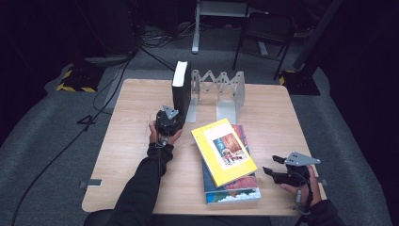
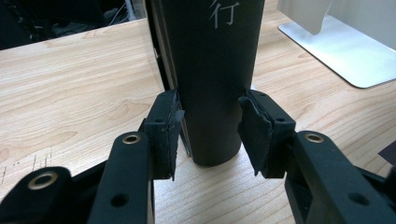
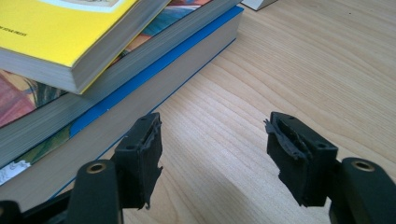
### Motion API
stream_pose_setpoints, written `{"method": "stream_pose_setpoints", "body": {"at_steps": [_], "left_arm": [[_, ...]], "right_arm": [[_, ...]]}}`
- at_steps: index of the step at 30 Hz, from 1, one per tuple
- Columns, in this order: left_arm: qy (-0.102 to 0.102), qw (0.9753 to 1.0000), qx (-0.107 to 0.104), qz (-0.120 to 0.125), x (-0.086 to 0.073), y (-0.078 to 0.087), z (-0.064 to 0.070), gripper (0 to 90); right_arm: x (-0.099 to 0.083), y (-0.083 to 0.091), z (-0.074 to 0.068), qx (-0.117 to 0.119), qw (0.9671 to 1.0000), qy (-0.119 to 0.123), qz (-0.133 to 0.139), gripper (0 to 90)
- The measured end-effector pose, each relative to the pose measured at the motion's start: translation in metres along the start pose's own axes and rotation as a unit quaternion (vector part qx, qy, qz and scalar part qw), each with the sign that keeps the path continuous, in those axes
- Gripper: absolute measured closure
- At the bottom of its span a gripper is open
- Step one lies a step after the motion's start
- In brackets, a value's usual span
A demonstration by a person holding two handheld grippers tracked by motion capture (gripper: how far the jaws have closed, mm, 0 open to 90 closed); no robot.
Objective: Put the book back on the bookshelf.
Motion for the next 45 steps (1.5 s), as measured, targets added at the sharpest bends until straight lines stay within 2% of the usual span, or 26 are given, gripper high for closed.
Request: {"method": "stream_pose_setpoints", "body": {"at_steps": [2, 5, 6, 7, 8, 9, 10, 11, 12, 13, 14, 17, 20, 22, 23, 24, 25, 29, 30, 31, 32, 34, 36, 39, 41, 45], "left_arm": [[0.000, 1.0000, -0.001, 0.000, 0.000, 0.000, 0.000, 57.7], [-0.015, 0.9998, 0.001, -0.011, -0.003, 0.003, 0.000, 59.8], [-0.015, 0.9998, 0.001, -0.011, -0.003, 0.003, 0.000, 57.6], [-0.030, 0.9993, -0.012, -0.019, -0.006, 0.007, 0.001, 55.8], [-0.041, 0.9989, -0.012, -0.021, -0.008, 0.010, 0.002, 54.8], [-0.049, 0.9984, -0.016, -0.022, -0.009, 0.012, 0.003, 53.5], [-0.049, 0.9984, -0.016, -0.022, -0.009, 0.012, 0.003, 52.3], [-0.071, 0.9969, -0.027, -0.022, -0.012, 0.020, 0.006, 51.9], [-0.084, 0.9957, -0.031, -0.022, -0.013, 0.023, 0.007, 51.0], [-0.094, 0.9946, -0.038, -0.024, -0.014, 0.027, 0.009, 50.2], [-0.094, 0.9946, -0.038, -0.024, -0.014, 0.027, 0.009, 49.2], [-0.114, 0.9908, -0.065, -0.032, -0.019, 0.037, 0.014, 47.2], [-0.136, 0.9849, -0.101, -0.036, -0.028, 0.049, 0.024, 45.4], [-0.144, 0.9823, -0.115, -0.036, -0.033, 0.057, 0.028, 45.2], [-0.143, 0.9819, -0.119, -0.034, -0.036, 0.062, 0.030, 45.2], [-0.133, 0.9819, -0.132, -0.028, -0.038, 0.068, 0.033, 45.8], [-0.129, 0.9806, -0.145, -0.024, -0.040, 0.073, 0.037, 46.8], [-0.146, 0.9725, -0.179, -0.029, -0.055, 0.095, 0.053, 44.3], [-0.146, 0.9706, -0.189, -0.032, -0.058, 0.099, 0.056, 43.1], [-0.142, 0.9672, -0.208, -0.034, -0.063, 0.106, 0.063, 41.9], [-0.142, 0.9652, -0.217, -0.035, -0.066, 0.111, 0.069, 41.0], [-0.153, 0.9599, -0.231, -0.043, -0.074, 0.122, 0.081, 37.1], [-0.152, 0.9566, -0.244, -0.045, -0.079, 0.129, 0.090, 35.9], [-0.166, 0.9516, -0.254, -0.051, -0.087, 0.139, 0.099, 33.8], [-0.167, 0.9499, -0.259, -0.053, -0.090, 0.141, 0.102, 33.3], [-0.176, 0.9477, -0.260, -0.061, -0.095, 0.139, 0.105, 31.8]], "right_arm": [[0.000, 0.000, 0.000, 0.000, 1.0000, 0.002, -0.001, 35.5], [0.000, 0.001, 0.000, -0.001, 1.0000, 0.003, -0.002, 35.5], [0.000, 0.001, 0.000, -0.002, 1.0000, 0.002, -0.001, 35.5], [0.000, 0.001, 0.000, -0.002, 1.0000, 0.002, -0.002, 35.5], [0.000, 0.001, 0.000, -0.001, 1.0000, 0.002, -0.002, 35.5], [-0.001, 0.001, 0.001, -0.001, 1.0000, 0.002, -0.004, 35.5], [-0.001, 0.000, 0.001, -0.002, 1.0000, 0.003, -0.004, 35.5], [-0.001, 0.000, 0.001, -0.003, 1.0000, 0.005, -0.005, 35.5], [-0.001, 0.001, 0.001, -0.005, 0.9999, 0.006, -0.007, 35.5], [-0.001, 0.001, 0.001, -0.005, 0.9999, 0.007, -0.007, 35.4], [-0.001, 0.001, 0.001, -0.005, 0.9999, 0.007, -0.007, 35.4], [-0.002, 0.000, 0.002, -0.008, 0.9999, 0.009, -0.011, 35.4], [-0.003, 0.000, 0.002, -0.007, 0.9999, 0.010, -0.011, 35.5], [-0.003, 0.001, 0.002, -0.008, 0.9999, 0.010, -0.012, 35.5], [-0.003, 0.001, 0.002, -0.006, 0.9999, 0.006, -0.009, 35.3], [-0.002, 0.001, 0.002, -0.007, 0.9999, 0.003, -0.007, 35.0], [-0.002, 0.001, 0.002, -0.009, 0.9999, 0.001, -0.006, 34.7], [0.001, 0.001, -0.001, -0.012, 0.9999, 0.006, -0.004, 34.3], [0.001, 0.002, -0.001, -0.012, 0.9999, 0.007, -0.004, 34.2], [0.002, 0.002, -0.002, -0.012, 0.9999, 0.007, -0.005, 34.2], [0.003, 0.004, -0.003, -0.011, 0.9999, 0.007, -0.003, 34.2], [0.006, 0.007, -0.005, -0.009, 0.9999, 0.007, 0.000, 34.2], [0.008, 0.009, -0.008, -0.008, 0.9999, 0.007, 0.002, 34.2], [0.016, 0.015, -0.014, -0.001, 0.9999, 0.010, 0.013, 34.4], [0.023, 0.020, -0.018, 0.006, 0.9997, 0.008, 0.024, 35.0], [0.034, 0.028, -0.033, 0.038, 0.9984, 0.015, 0.038, 35.5]]}}
Point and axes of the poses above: each handheld gripper's, and its own axes: y roughly backward along the jaws, x roughly out of its top, z roughly to its right, the point moved 9 cm from there along -y, roughly forward along the jaws, and after that the axes turned 10 degrees about -y, right-handed, at the moved point
